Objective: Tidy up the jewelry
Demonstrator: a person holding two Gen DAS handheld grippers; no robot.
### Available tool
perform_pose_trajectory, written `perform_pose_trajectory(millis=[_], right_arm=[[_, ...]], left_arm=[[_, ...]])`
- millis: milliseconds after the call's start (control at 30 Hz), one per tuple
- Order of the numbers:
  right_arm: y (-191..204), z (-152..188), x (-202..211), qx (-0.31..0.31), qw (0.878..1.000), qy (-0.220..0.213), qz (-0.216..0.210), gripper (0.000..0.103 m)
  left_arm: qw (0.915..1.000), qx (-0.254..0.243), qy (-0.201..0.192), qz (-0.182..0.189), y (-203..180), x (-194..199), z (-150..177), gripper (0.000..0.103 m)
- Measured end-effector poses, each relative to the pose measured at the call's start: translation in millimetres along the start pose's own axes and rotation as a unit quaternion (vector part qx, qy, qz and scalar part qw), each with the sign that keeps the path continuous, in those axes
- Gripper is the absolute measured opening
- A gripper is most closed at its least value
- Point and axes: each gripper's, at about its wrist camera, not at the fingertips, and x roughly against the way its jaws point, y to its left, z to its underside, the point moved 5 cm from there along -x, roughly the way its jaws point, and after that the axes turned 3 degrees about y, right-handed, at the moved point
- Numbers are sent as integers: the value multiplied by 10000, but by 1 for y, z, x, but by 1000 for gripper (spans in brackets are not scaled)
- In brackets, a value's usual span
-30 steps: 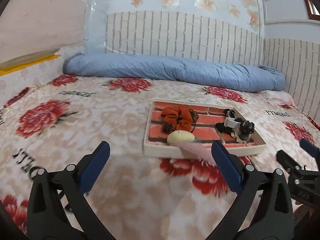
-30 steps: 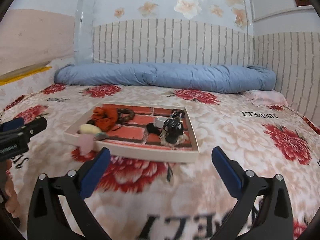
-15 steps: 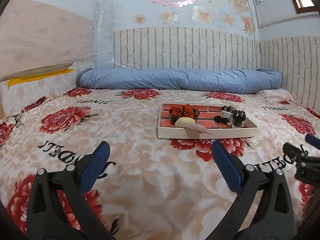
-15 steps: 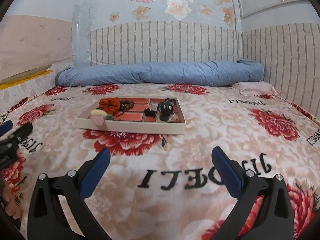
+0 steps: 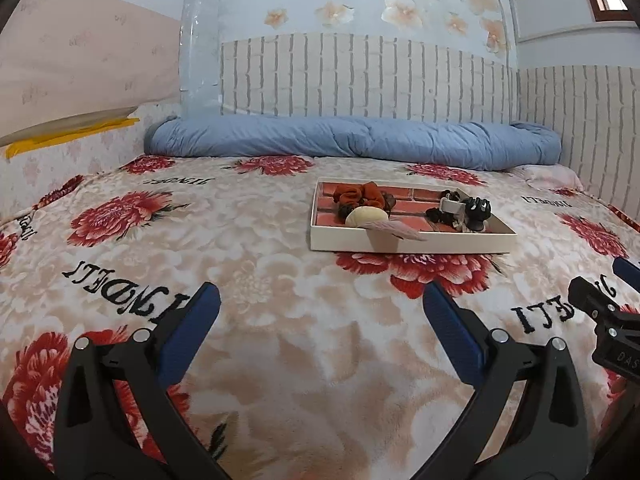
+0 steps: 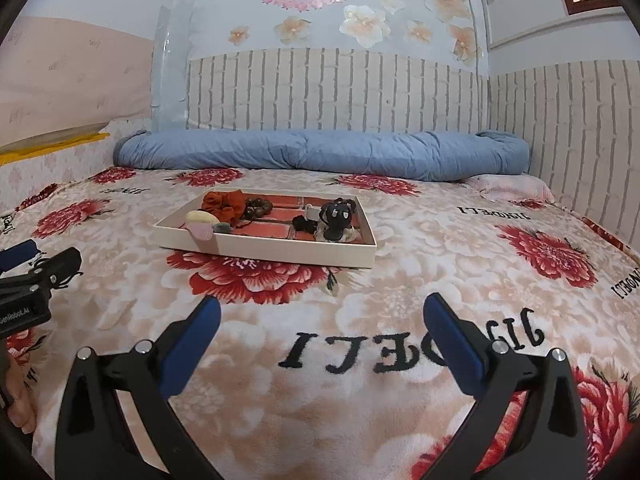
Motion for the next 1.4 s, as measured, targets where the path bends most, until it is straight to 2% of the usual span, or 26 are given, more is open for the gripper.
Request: perform_pose_trajectory(millis=[1400], right_arm=[[-6,1,-2,-60,10000,49,-33,99]], left_arm=[[9999,-105,-108,44,-4,3,-1,98]])
